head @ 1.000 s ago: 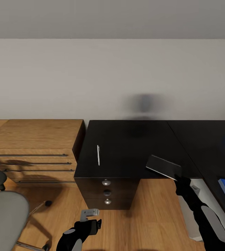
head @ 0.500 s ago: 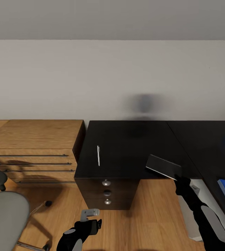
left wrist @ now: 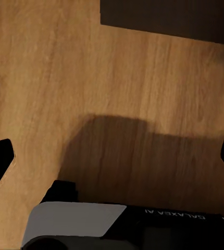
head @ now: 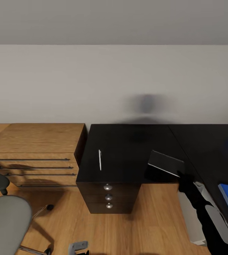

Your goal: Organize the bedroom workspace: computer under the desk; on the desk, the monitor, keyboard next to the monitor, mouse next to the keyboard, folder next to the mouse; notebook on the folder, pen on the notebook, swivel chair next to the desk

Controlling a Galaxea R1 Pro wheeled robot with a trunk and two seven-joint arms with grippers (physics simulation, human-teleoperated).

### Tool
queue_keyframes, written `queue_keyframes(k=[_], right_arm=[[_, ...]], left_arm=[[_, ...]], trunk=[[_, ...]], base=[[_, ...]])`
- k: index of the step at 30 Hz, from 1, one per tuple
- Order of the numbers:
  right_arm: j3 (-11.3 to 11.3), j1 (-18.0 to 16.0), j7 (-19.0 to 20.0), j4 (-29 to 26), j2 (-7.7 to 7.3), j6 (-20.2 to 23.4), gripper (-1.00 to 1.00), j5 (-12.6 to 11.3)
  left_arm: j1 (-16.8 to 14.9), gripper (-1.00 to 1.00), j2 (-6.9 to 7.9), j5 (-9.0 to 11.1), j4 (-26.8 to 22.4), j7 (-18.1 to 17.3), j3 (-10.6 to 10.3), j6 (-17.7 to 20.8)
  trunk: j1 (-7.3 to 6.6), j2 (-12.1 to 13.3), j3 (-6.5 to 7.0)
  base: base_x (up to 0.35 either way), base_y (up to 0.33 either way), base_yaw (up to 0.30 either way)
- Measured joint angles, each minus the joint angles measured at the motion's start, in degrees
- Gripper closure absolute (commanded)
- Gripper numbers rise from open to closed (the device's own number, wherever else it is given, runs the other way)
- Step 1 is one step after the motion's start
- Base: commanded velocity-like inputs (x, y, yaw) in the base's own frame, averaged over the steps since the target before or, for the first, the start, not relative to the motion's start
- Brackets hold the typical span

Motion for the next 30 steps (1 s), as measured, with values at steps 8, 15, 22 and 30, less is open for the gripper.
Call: queue_keyframes(k=[8,15,22,30], right_arm=[[0.0,4.1,-0.2,-12.1,-0.01,0.4,1.0,0.1],[0.0,4.6,-0.4,-13.2,0.19,0.5,1.0,0.2],[0.0,4.7,-0.6,-13.0,0.22,-0.1,1.0,0.5],[-0.1,4.7,-0.6,-12.9,0.15,-0.2,1.0,0.6]], left_arm=[[0.0,-1.0,0.03,-0.1,5.9,-0.2,-0.1,-6.5],[0.0,-1.0,-0.06,-0.1,8.9,-0.2,-0.1,-6.8],[0.0,-1.0,-0.13,-0.3,10.9,0.0,-0.6,-6.7],[0.0,-1.0,-0.07,-0.3,11.1,-0.1,-0.7,-6.7]], trunk=[[-1.76,3.2,1.44],[-3.29,6.0,2.69],[-4.8,8.8,3.93],[-6.57,12.0,4.95]], base=[[0.0,0.0,0.0],[0.0,0.0,0.0],[-0.115,-0.022,-0.022],[-0.278,-0.004,-0.188]])
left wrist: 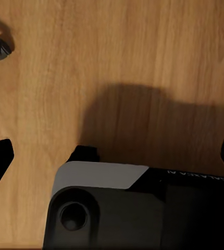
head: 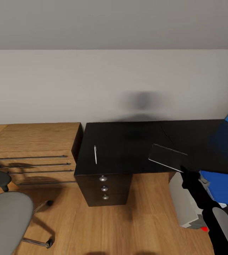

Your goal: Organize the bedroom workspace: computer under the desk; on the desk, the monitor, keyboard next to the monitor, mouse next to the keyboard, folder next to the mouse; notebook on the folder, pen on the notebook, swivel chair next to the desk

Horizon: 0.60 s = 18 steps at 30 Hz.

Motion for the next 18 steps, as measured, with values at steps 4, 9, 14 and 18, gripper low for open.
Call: queue_keyframes(k=[4,9,14,18], right_arm=[[0.0,0.0,0.0,0.0,0.04,0.0,1.0,0.0],[0.0,0.0,0.1,0.0,-0.07,0.1,1.0,-0.1],[0.0,0.0,0.2,0.3,0.06,0.1,1.0,-0.2],[0.0,0.0,0.0,0.3,0.07,0.3,1.0,-0.3]], left_arm=[[0.0,-1.0,0.0,0.0,0.0,-0.1,0.0,0.0],[0.0,-1.0,0.0,0.1,0.1,-0.1,0.1,-0.1],[0.0,-1.0,0.0,0.1,0.1,-0.2,0.1,-0.1],[0.0,-1.0,0.07,0.1,0.1,-0.2,0.1,-0.1]], trunk=[[-0.9,1.6,0.53],[-2.0,3.6,1.26],[-2.89,5.2,1.96],[-2.89,5.2,1.96]], base=[[-0.054,0.0,-0.24],[-0.01,0.0,-0.107],[-0.001,0.0,-0.015],[0.0,0.0,0.0]])
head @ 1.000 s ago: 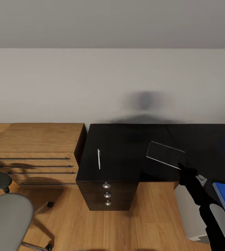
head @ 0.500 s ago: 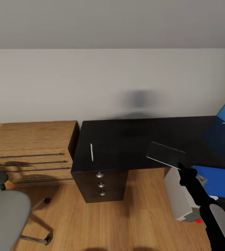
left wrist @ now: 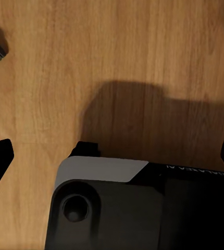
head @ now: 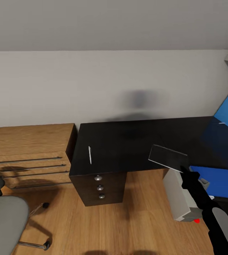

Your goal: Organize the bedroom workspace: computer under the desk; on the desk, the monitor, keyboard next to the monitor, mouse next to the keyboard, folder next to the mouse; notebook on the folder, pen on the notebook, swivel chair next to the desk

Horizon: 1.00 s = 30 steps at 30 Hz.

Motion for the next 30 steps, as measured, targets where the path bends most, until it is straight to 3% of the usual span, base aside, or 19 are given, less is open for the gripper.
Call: queue_keyframes(k=[12,30], right_arm=[[0.1,0.1,-2.0,1.0,0.09,-0.3,1.0,0.1],[-0.1,0.0,-2.7,1.3,0.01,-1.1,1.0,0.2]], left_arm=[[0.0,-1.0,0.02,0.0,0.0,0.1,0.0,0.0],[0.0,-1.0,0.02,-0.1,0.0,0.2,-0.3,0.0]], trunk=[[0.0,0.0,0.0],[0.0,0.0,0.0]], base=[[0.0,0.0,-0.017],[0.0,0.0,-0.245]])
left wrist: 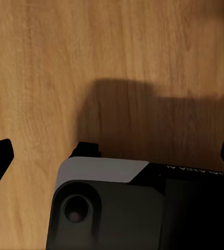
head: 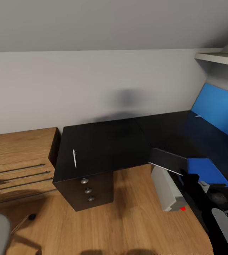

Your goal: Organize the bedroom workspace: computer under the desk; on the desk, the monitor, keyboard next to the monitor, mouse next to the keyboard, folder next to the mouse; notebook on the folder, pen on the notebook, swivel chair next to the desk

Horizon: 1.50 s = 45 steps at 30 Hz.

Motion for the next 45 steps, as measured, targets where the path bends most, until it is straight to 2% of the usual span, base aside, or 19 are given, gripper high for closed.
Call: queue_keyframes(k=[4,6,10,14,15,16,18,31,32,35,45], right_arm=[[0.0,0.0,-0.4,0.0,0.0,-1.0,1.0,0.1],[0.0,0.0,-2.3,0.1,0.0,-3.8,1.0,0.1],[0.2,0.0,-2.8,-0.1,0.07,-8.0,1.0,0.9],[0.2,0.0,-2.8,-0.2,0.87,-11.7,1.0,7.2],[0.2,0.0,-2.8,-0.3,1.07,-12.2,1.0,8.0],[0.2,0.0,-2.7,-0.4,1.82,-14.2,1.0,10.6],[0.2,0.0,-2.7,-0.4,2.23,-15.3,1.0,12.1],[0.3,0.0,-1.6,-1.0,2.33,-15.8,1.0,13.2],[0.5,0.0,-1.0,-1.1,2.31,-15.6,1.0,14.8],[0.6,0.0,-0.8,-1.0,2.39,-15.4,1.0,16.8],[0.6,0.0,-0.9,-0.8,2.76,-15.0,1.0,16.9]], left_arm=[[0.0,-1.0,0.0,0.0,0.0,0.0,0.0,0.0],[0.0,-1.0,-0.05,0.0,1.6,-0.1,-0.1,0.0],[0.0,-1.0,-0.09,-0.1,3.1,-0.2,-0.1,0.0],[0.0,-1.0,-0.09,-0.1,3.1,-0.2,-0.1,0.0],[0.0,-1.0,-0.09,-0.1,3.2,-0.2,-0.1,0.0],[0.0,-1.0,-0.09,-0.1,3.2,-0.2,-0.1,0.0],[0.0,-1.0,-0.09,-0.1,3.2,-0.2,-0.1,0.0],[0.0,-1.0,-0.09,-0.2,3.2,-0.2,-0.2,-0.9],[0.0,-1.0,-0.09,-0.2,3.1,-0.2,-0.2,-1.0],[0.0,-1.0,-0.09,-0.2,3.2,-0.2,-0.1,-1.0],[0.0,-1.0,-0.09,-0.2,3.2,-0.1,-0.1,-1.0]], trunk=[[0.0,0.0,0.0],[0.0,0.0,0.0],[0.0,0.0,0.0],[0.0,0.0,0.0],[0.0,0.0,0.0],[0.0,0.0,0.0],[0.0,0.0,0.0],[0.0,0.0,0.0],[0.0,0.0,0.0],[0.0,0.0,0.0],[-0.03,0.0,0.0]], base=[[0.0,0.0,-0.265],[0.0,0.0,-0.265],[0.0,0.0,-0.245],[0.0,0.0,-0.255],[0.0,0.0,-0.261],[0.0,0.0,-0.262],[0.0,0.0,-0.257],[0.0,0.0,-0.07],[0.0,0.0,0.0],[0.007,0.0,0.0],[0.245,0.0,0.0]])
